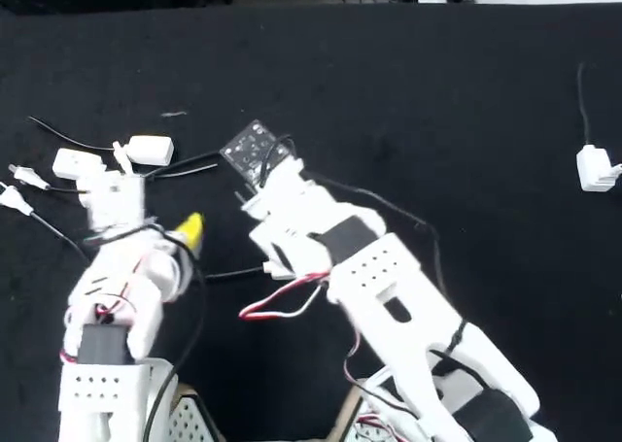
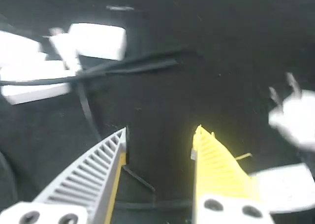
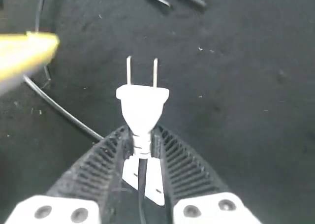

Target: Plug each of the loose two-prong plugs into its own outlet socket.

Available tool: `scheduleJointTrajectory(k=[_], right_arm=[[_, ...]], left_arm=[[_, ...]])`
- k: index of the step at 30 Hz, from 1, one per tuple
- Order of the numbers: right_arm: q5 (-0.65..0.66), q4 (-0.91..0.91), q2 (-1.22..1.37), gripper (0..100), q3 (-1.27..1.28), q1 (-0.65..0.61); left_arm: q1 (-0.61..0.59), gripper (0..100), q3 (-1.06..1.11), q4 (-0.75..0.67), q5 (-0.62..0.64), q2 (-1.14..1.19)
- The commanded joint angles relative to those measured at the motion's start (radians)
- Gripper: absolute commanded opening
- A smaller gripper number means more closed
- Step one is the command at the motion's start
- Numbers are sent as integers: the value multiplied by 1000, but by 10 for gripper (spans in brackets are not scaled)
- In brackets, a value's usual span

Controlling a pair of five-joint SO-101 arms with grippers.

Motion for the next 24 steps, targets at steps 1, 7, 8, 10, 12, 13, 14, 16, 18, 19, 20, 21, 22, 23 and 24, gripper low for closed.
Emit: scheduleJointTrajectory(k=[1,7,8,10,12,13,14,16,18,19,20,21,22,23,24], right_arm=[[-23,-143,4,11,67,-69],[-23,-269,7,11,145,-98],[-23,-275,10,11,147,-100],[-23,-276,12,11,145,-100],[-23,-278,12,11,145,-100],[-23,-278,10,11,145,-100],[-23,-278,10,11,148,-101],[-25,-278,7,11,151,-107],[-25,-278,7,11,151,-124],[-25,-278,10,11,151,-138],[-25,-278,12,11,153,-150],[-25,-278,12,11,153,-158],[-25,-278,12,11,153,-164],[-25,-276,7,11,153,-164],[-25,-273,5,11,154,-164]], left_arm=[[-68,223,-77,-12,43,-5],[-56,223,-77,-12,44,-5],[-39,223,-77,-12,44,-5],[15,223,-77,-3,40,-5],[77,223,-85,12,38,-5],[96,223,-87,12,38,-5],[108,223,-87,9,38,-5],[113,223,-88,6,38,-5],[114,223,-88,6,38,-5],[114,223,-88,6,38,-5],[116,223,-88,6,38,-5],[116,223,-88,6,38,-5],[116,223,-88,6,38,-5],[116,223,-85,6,37,-5],[116,223,-81,6,35,-5]])
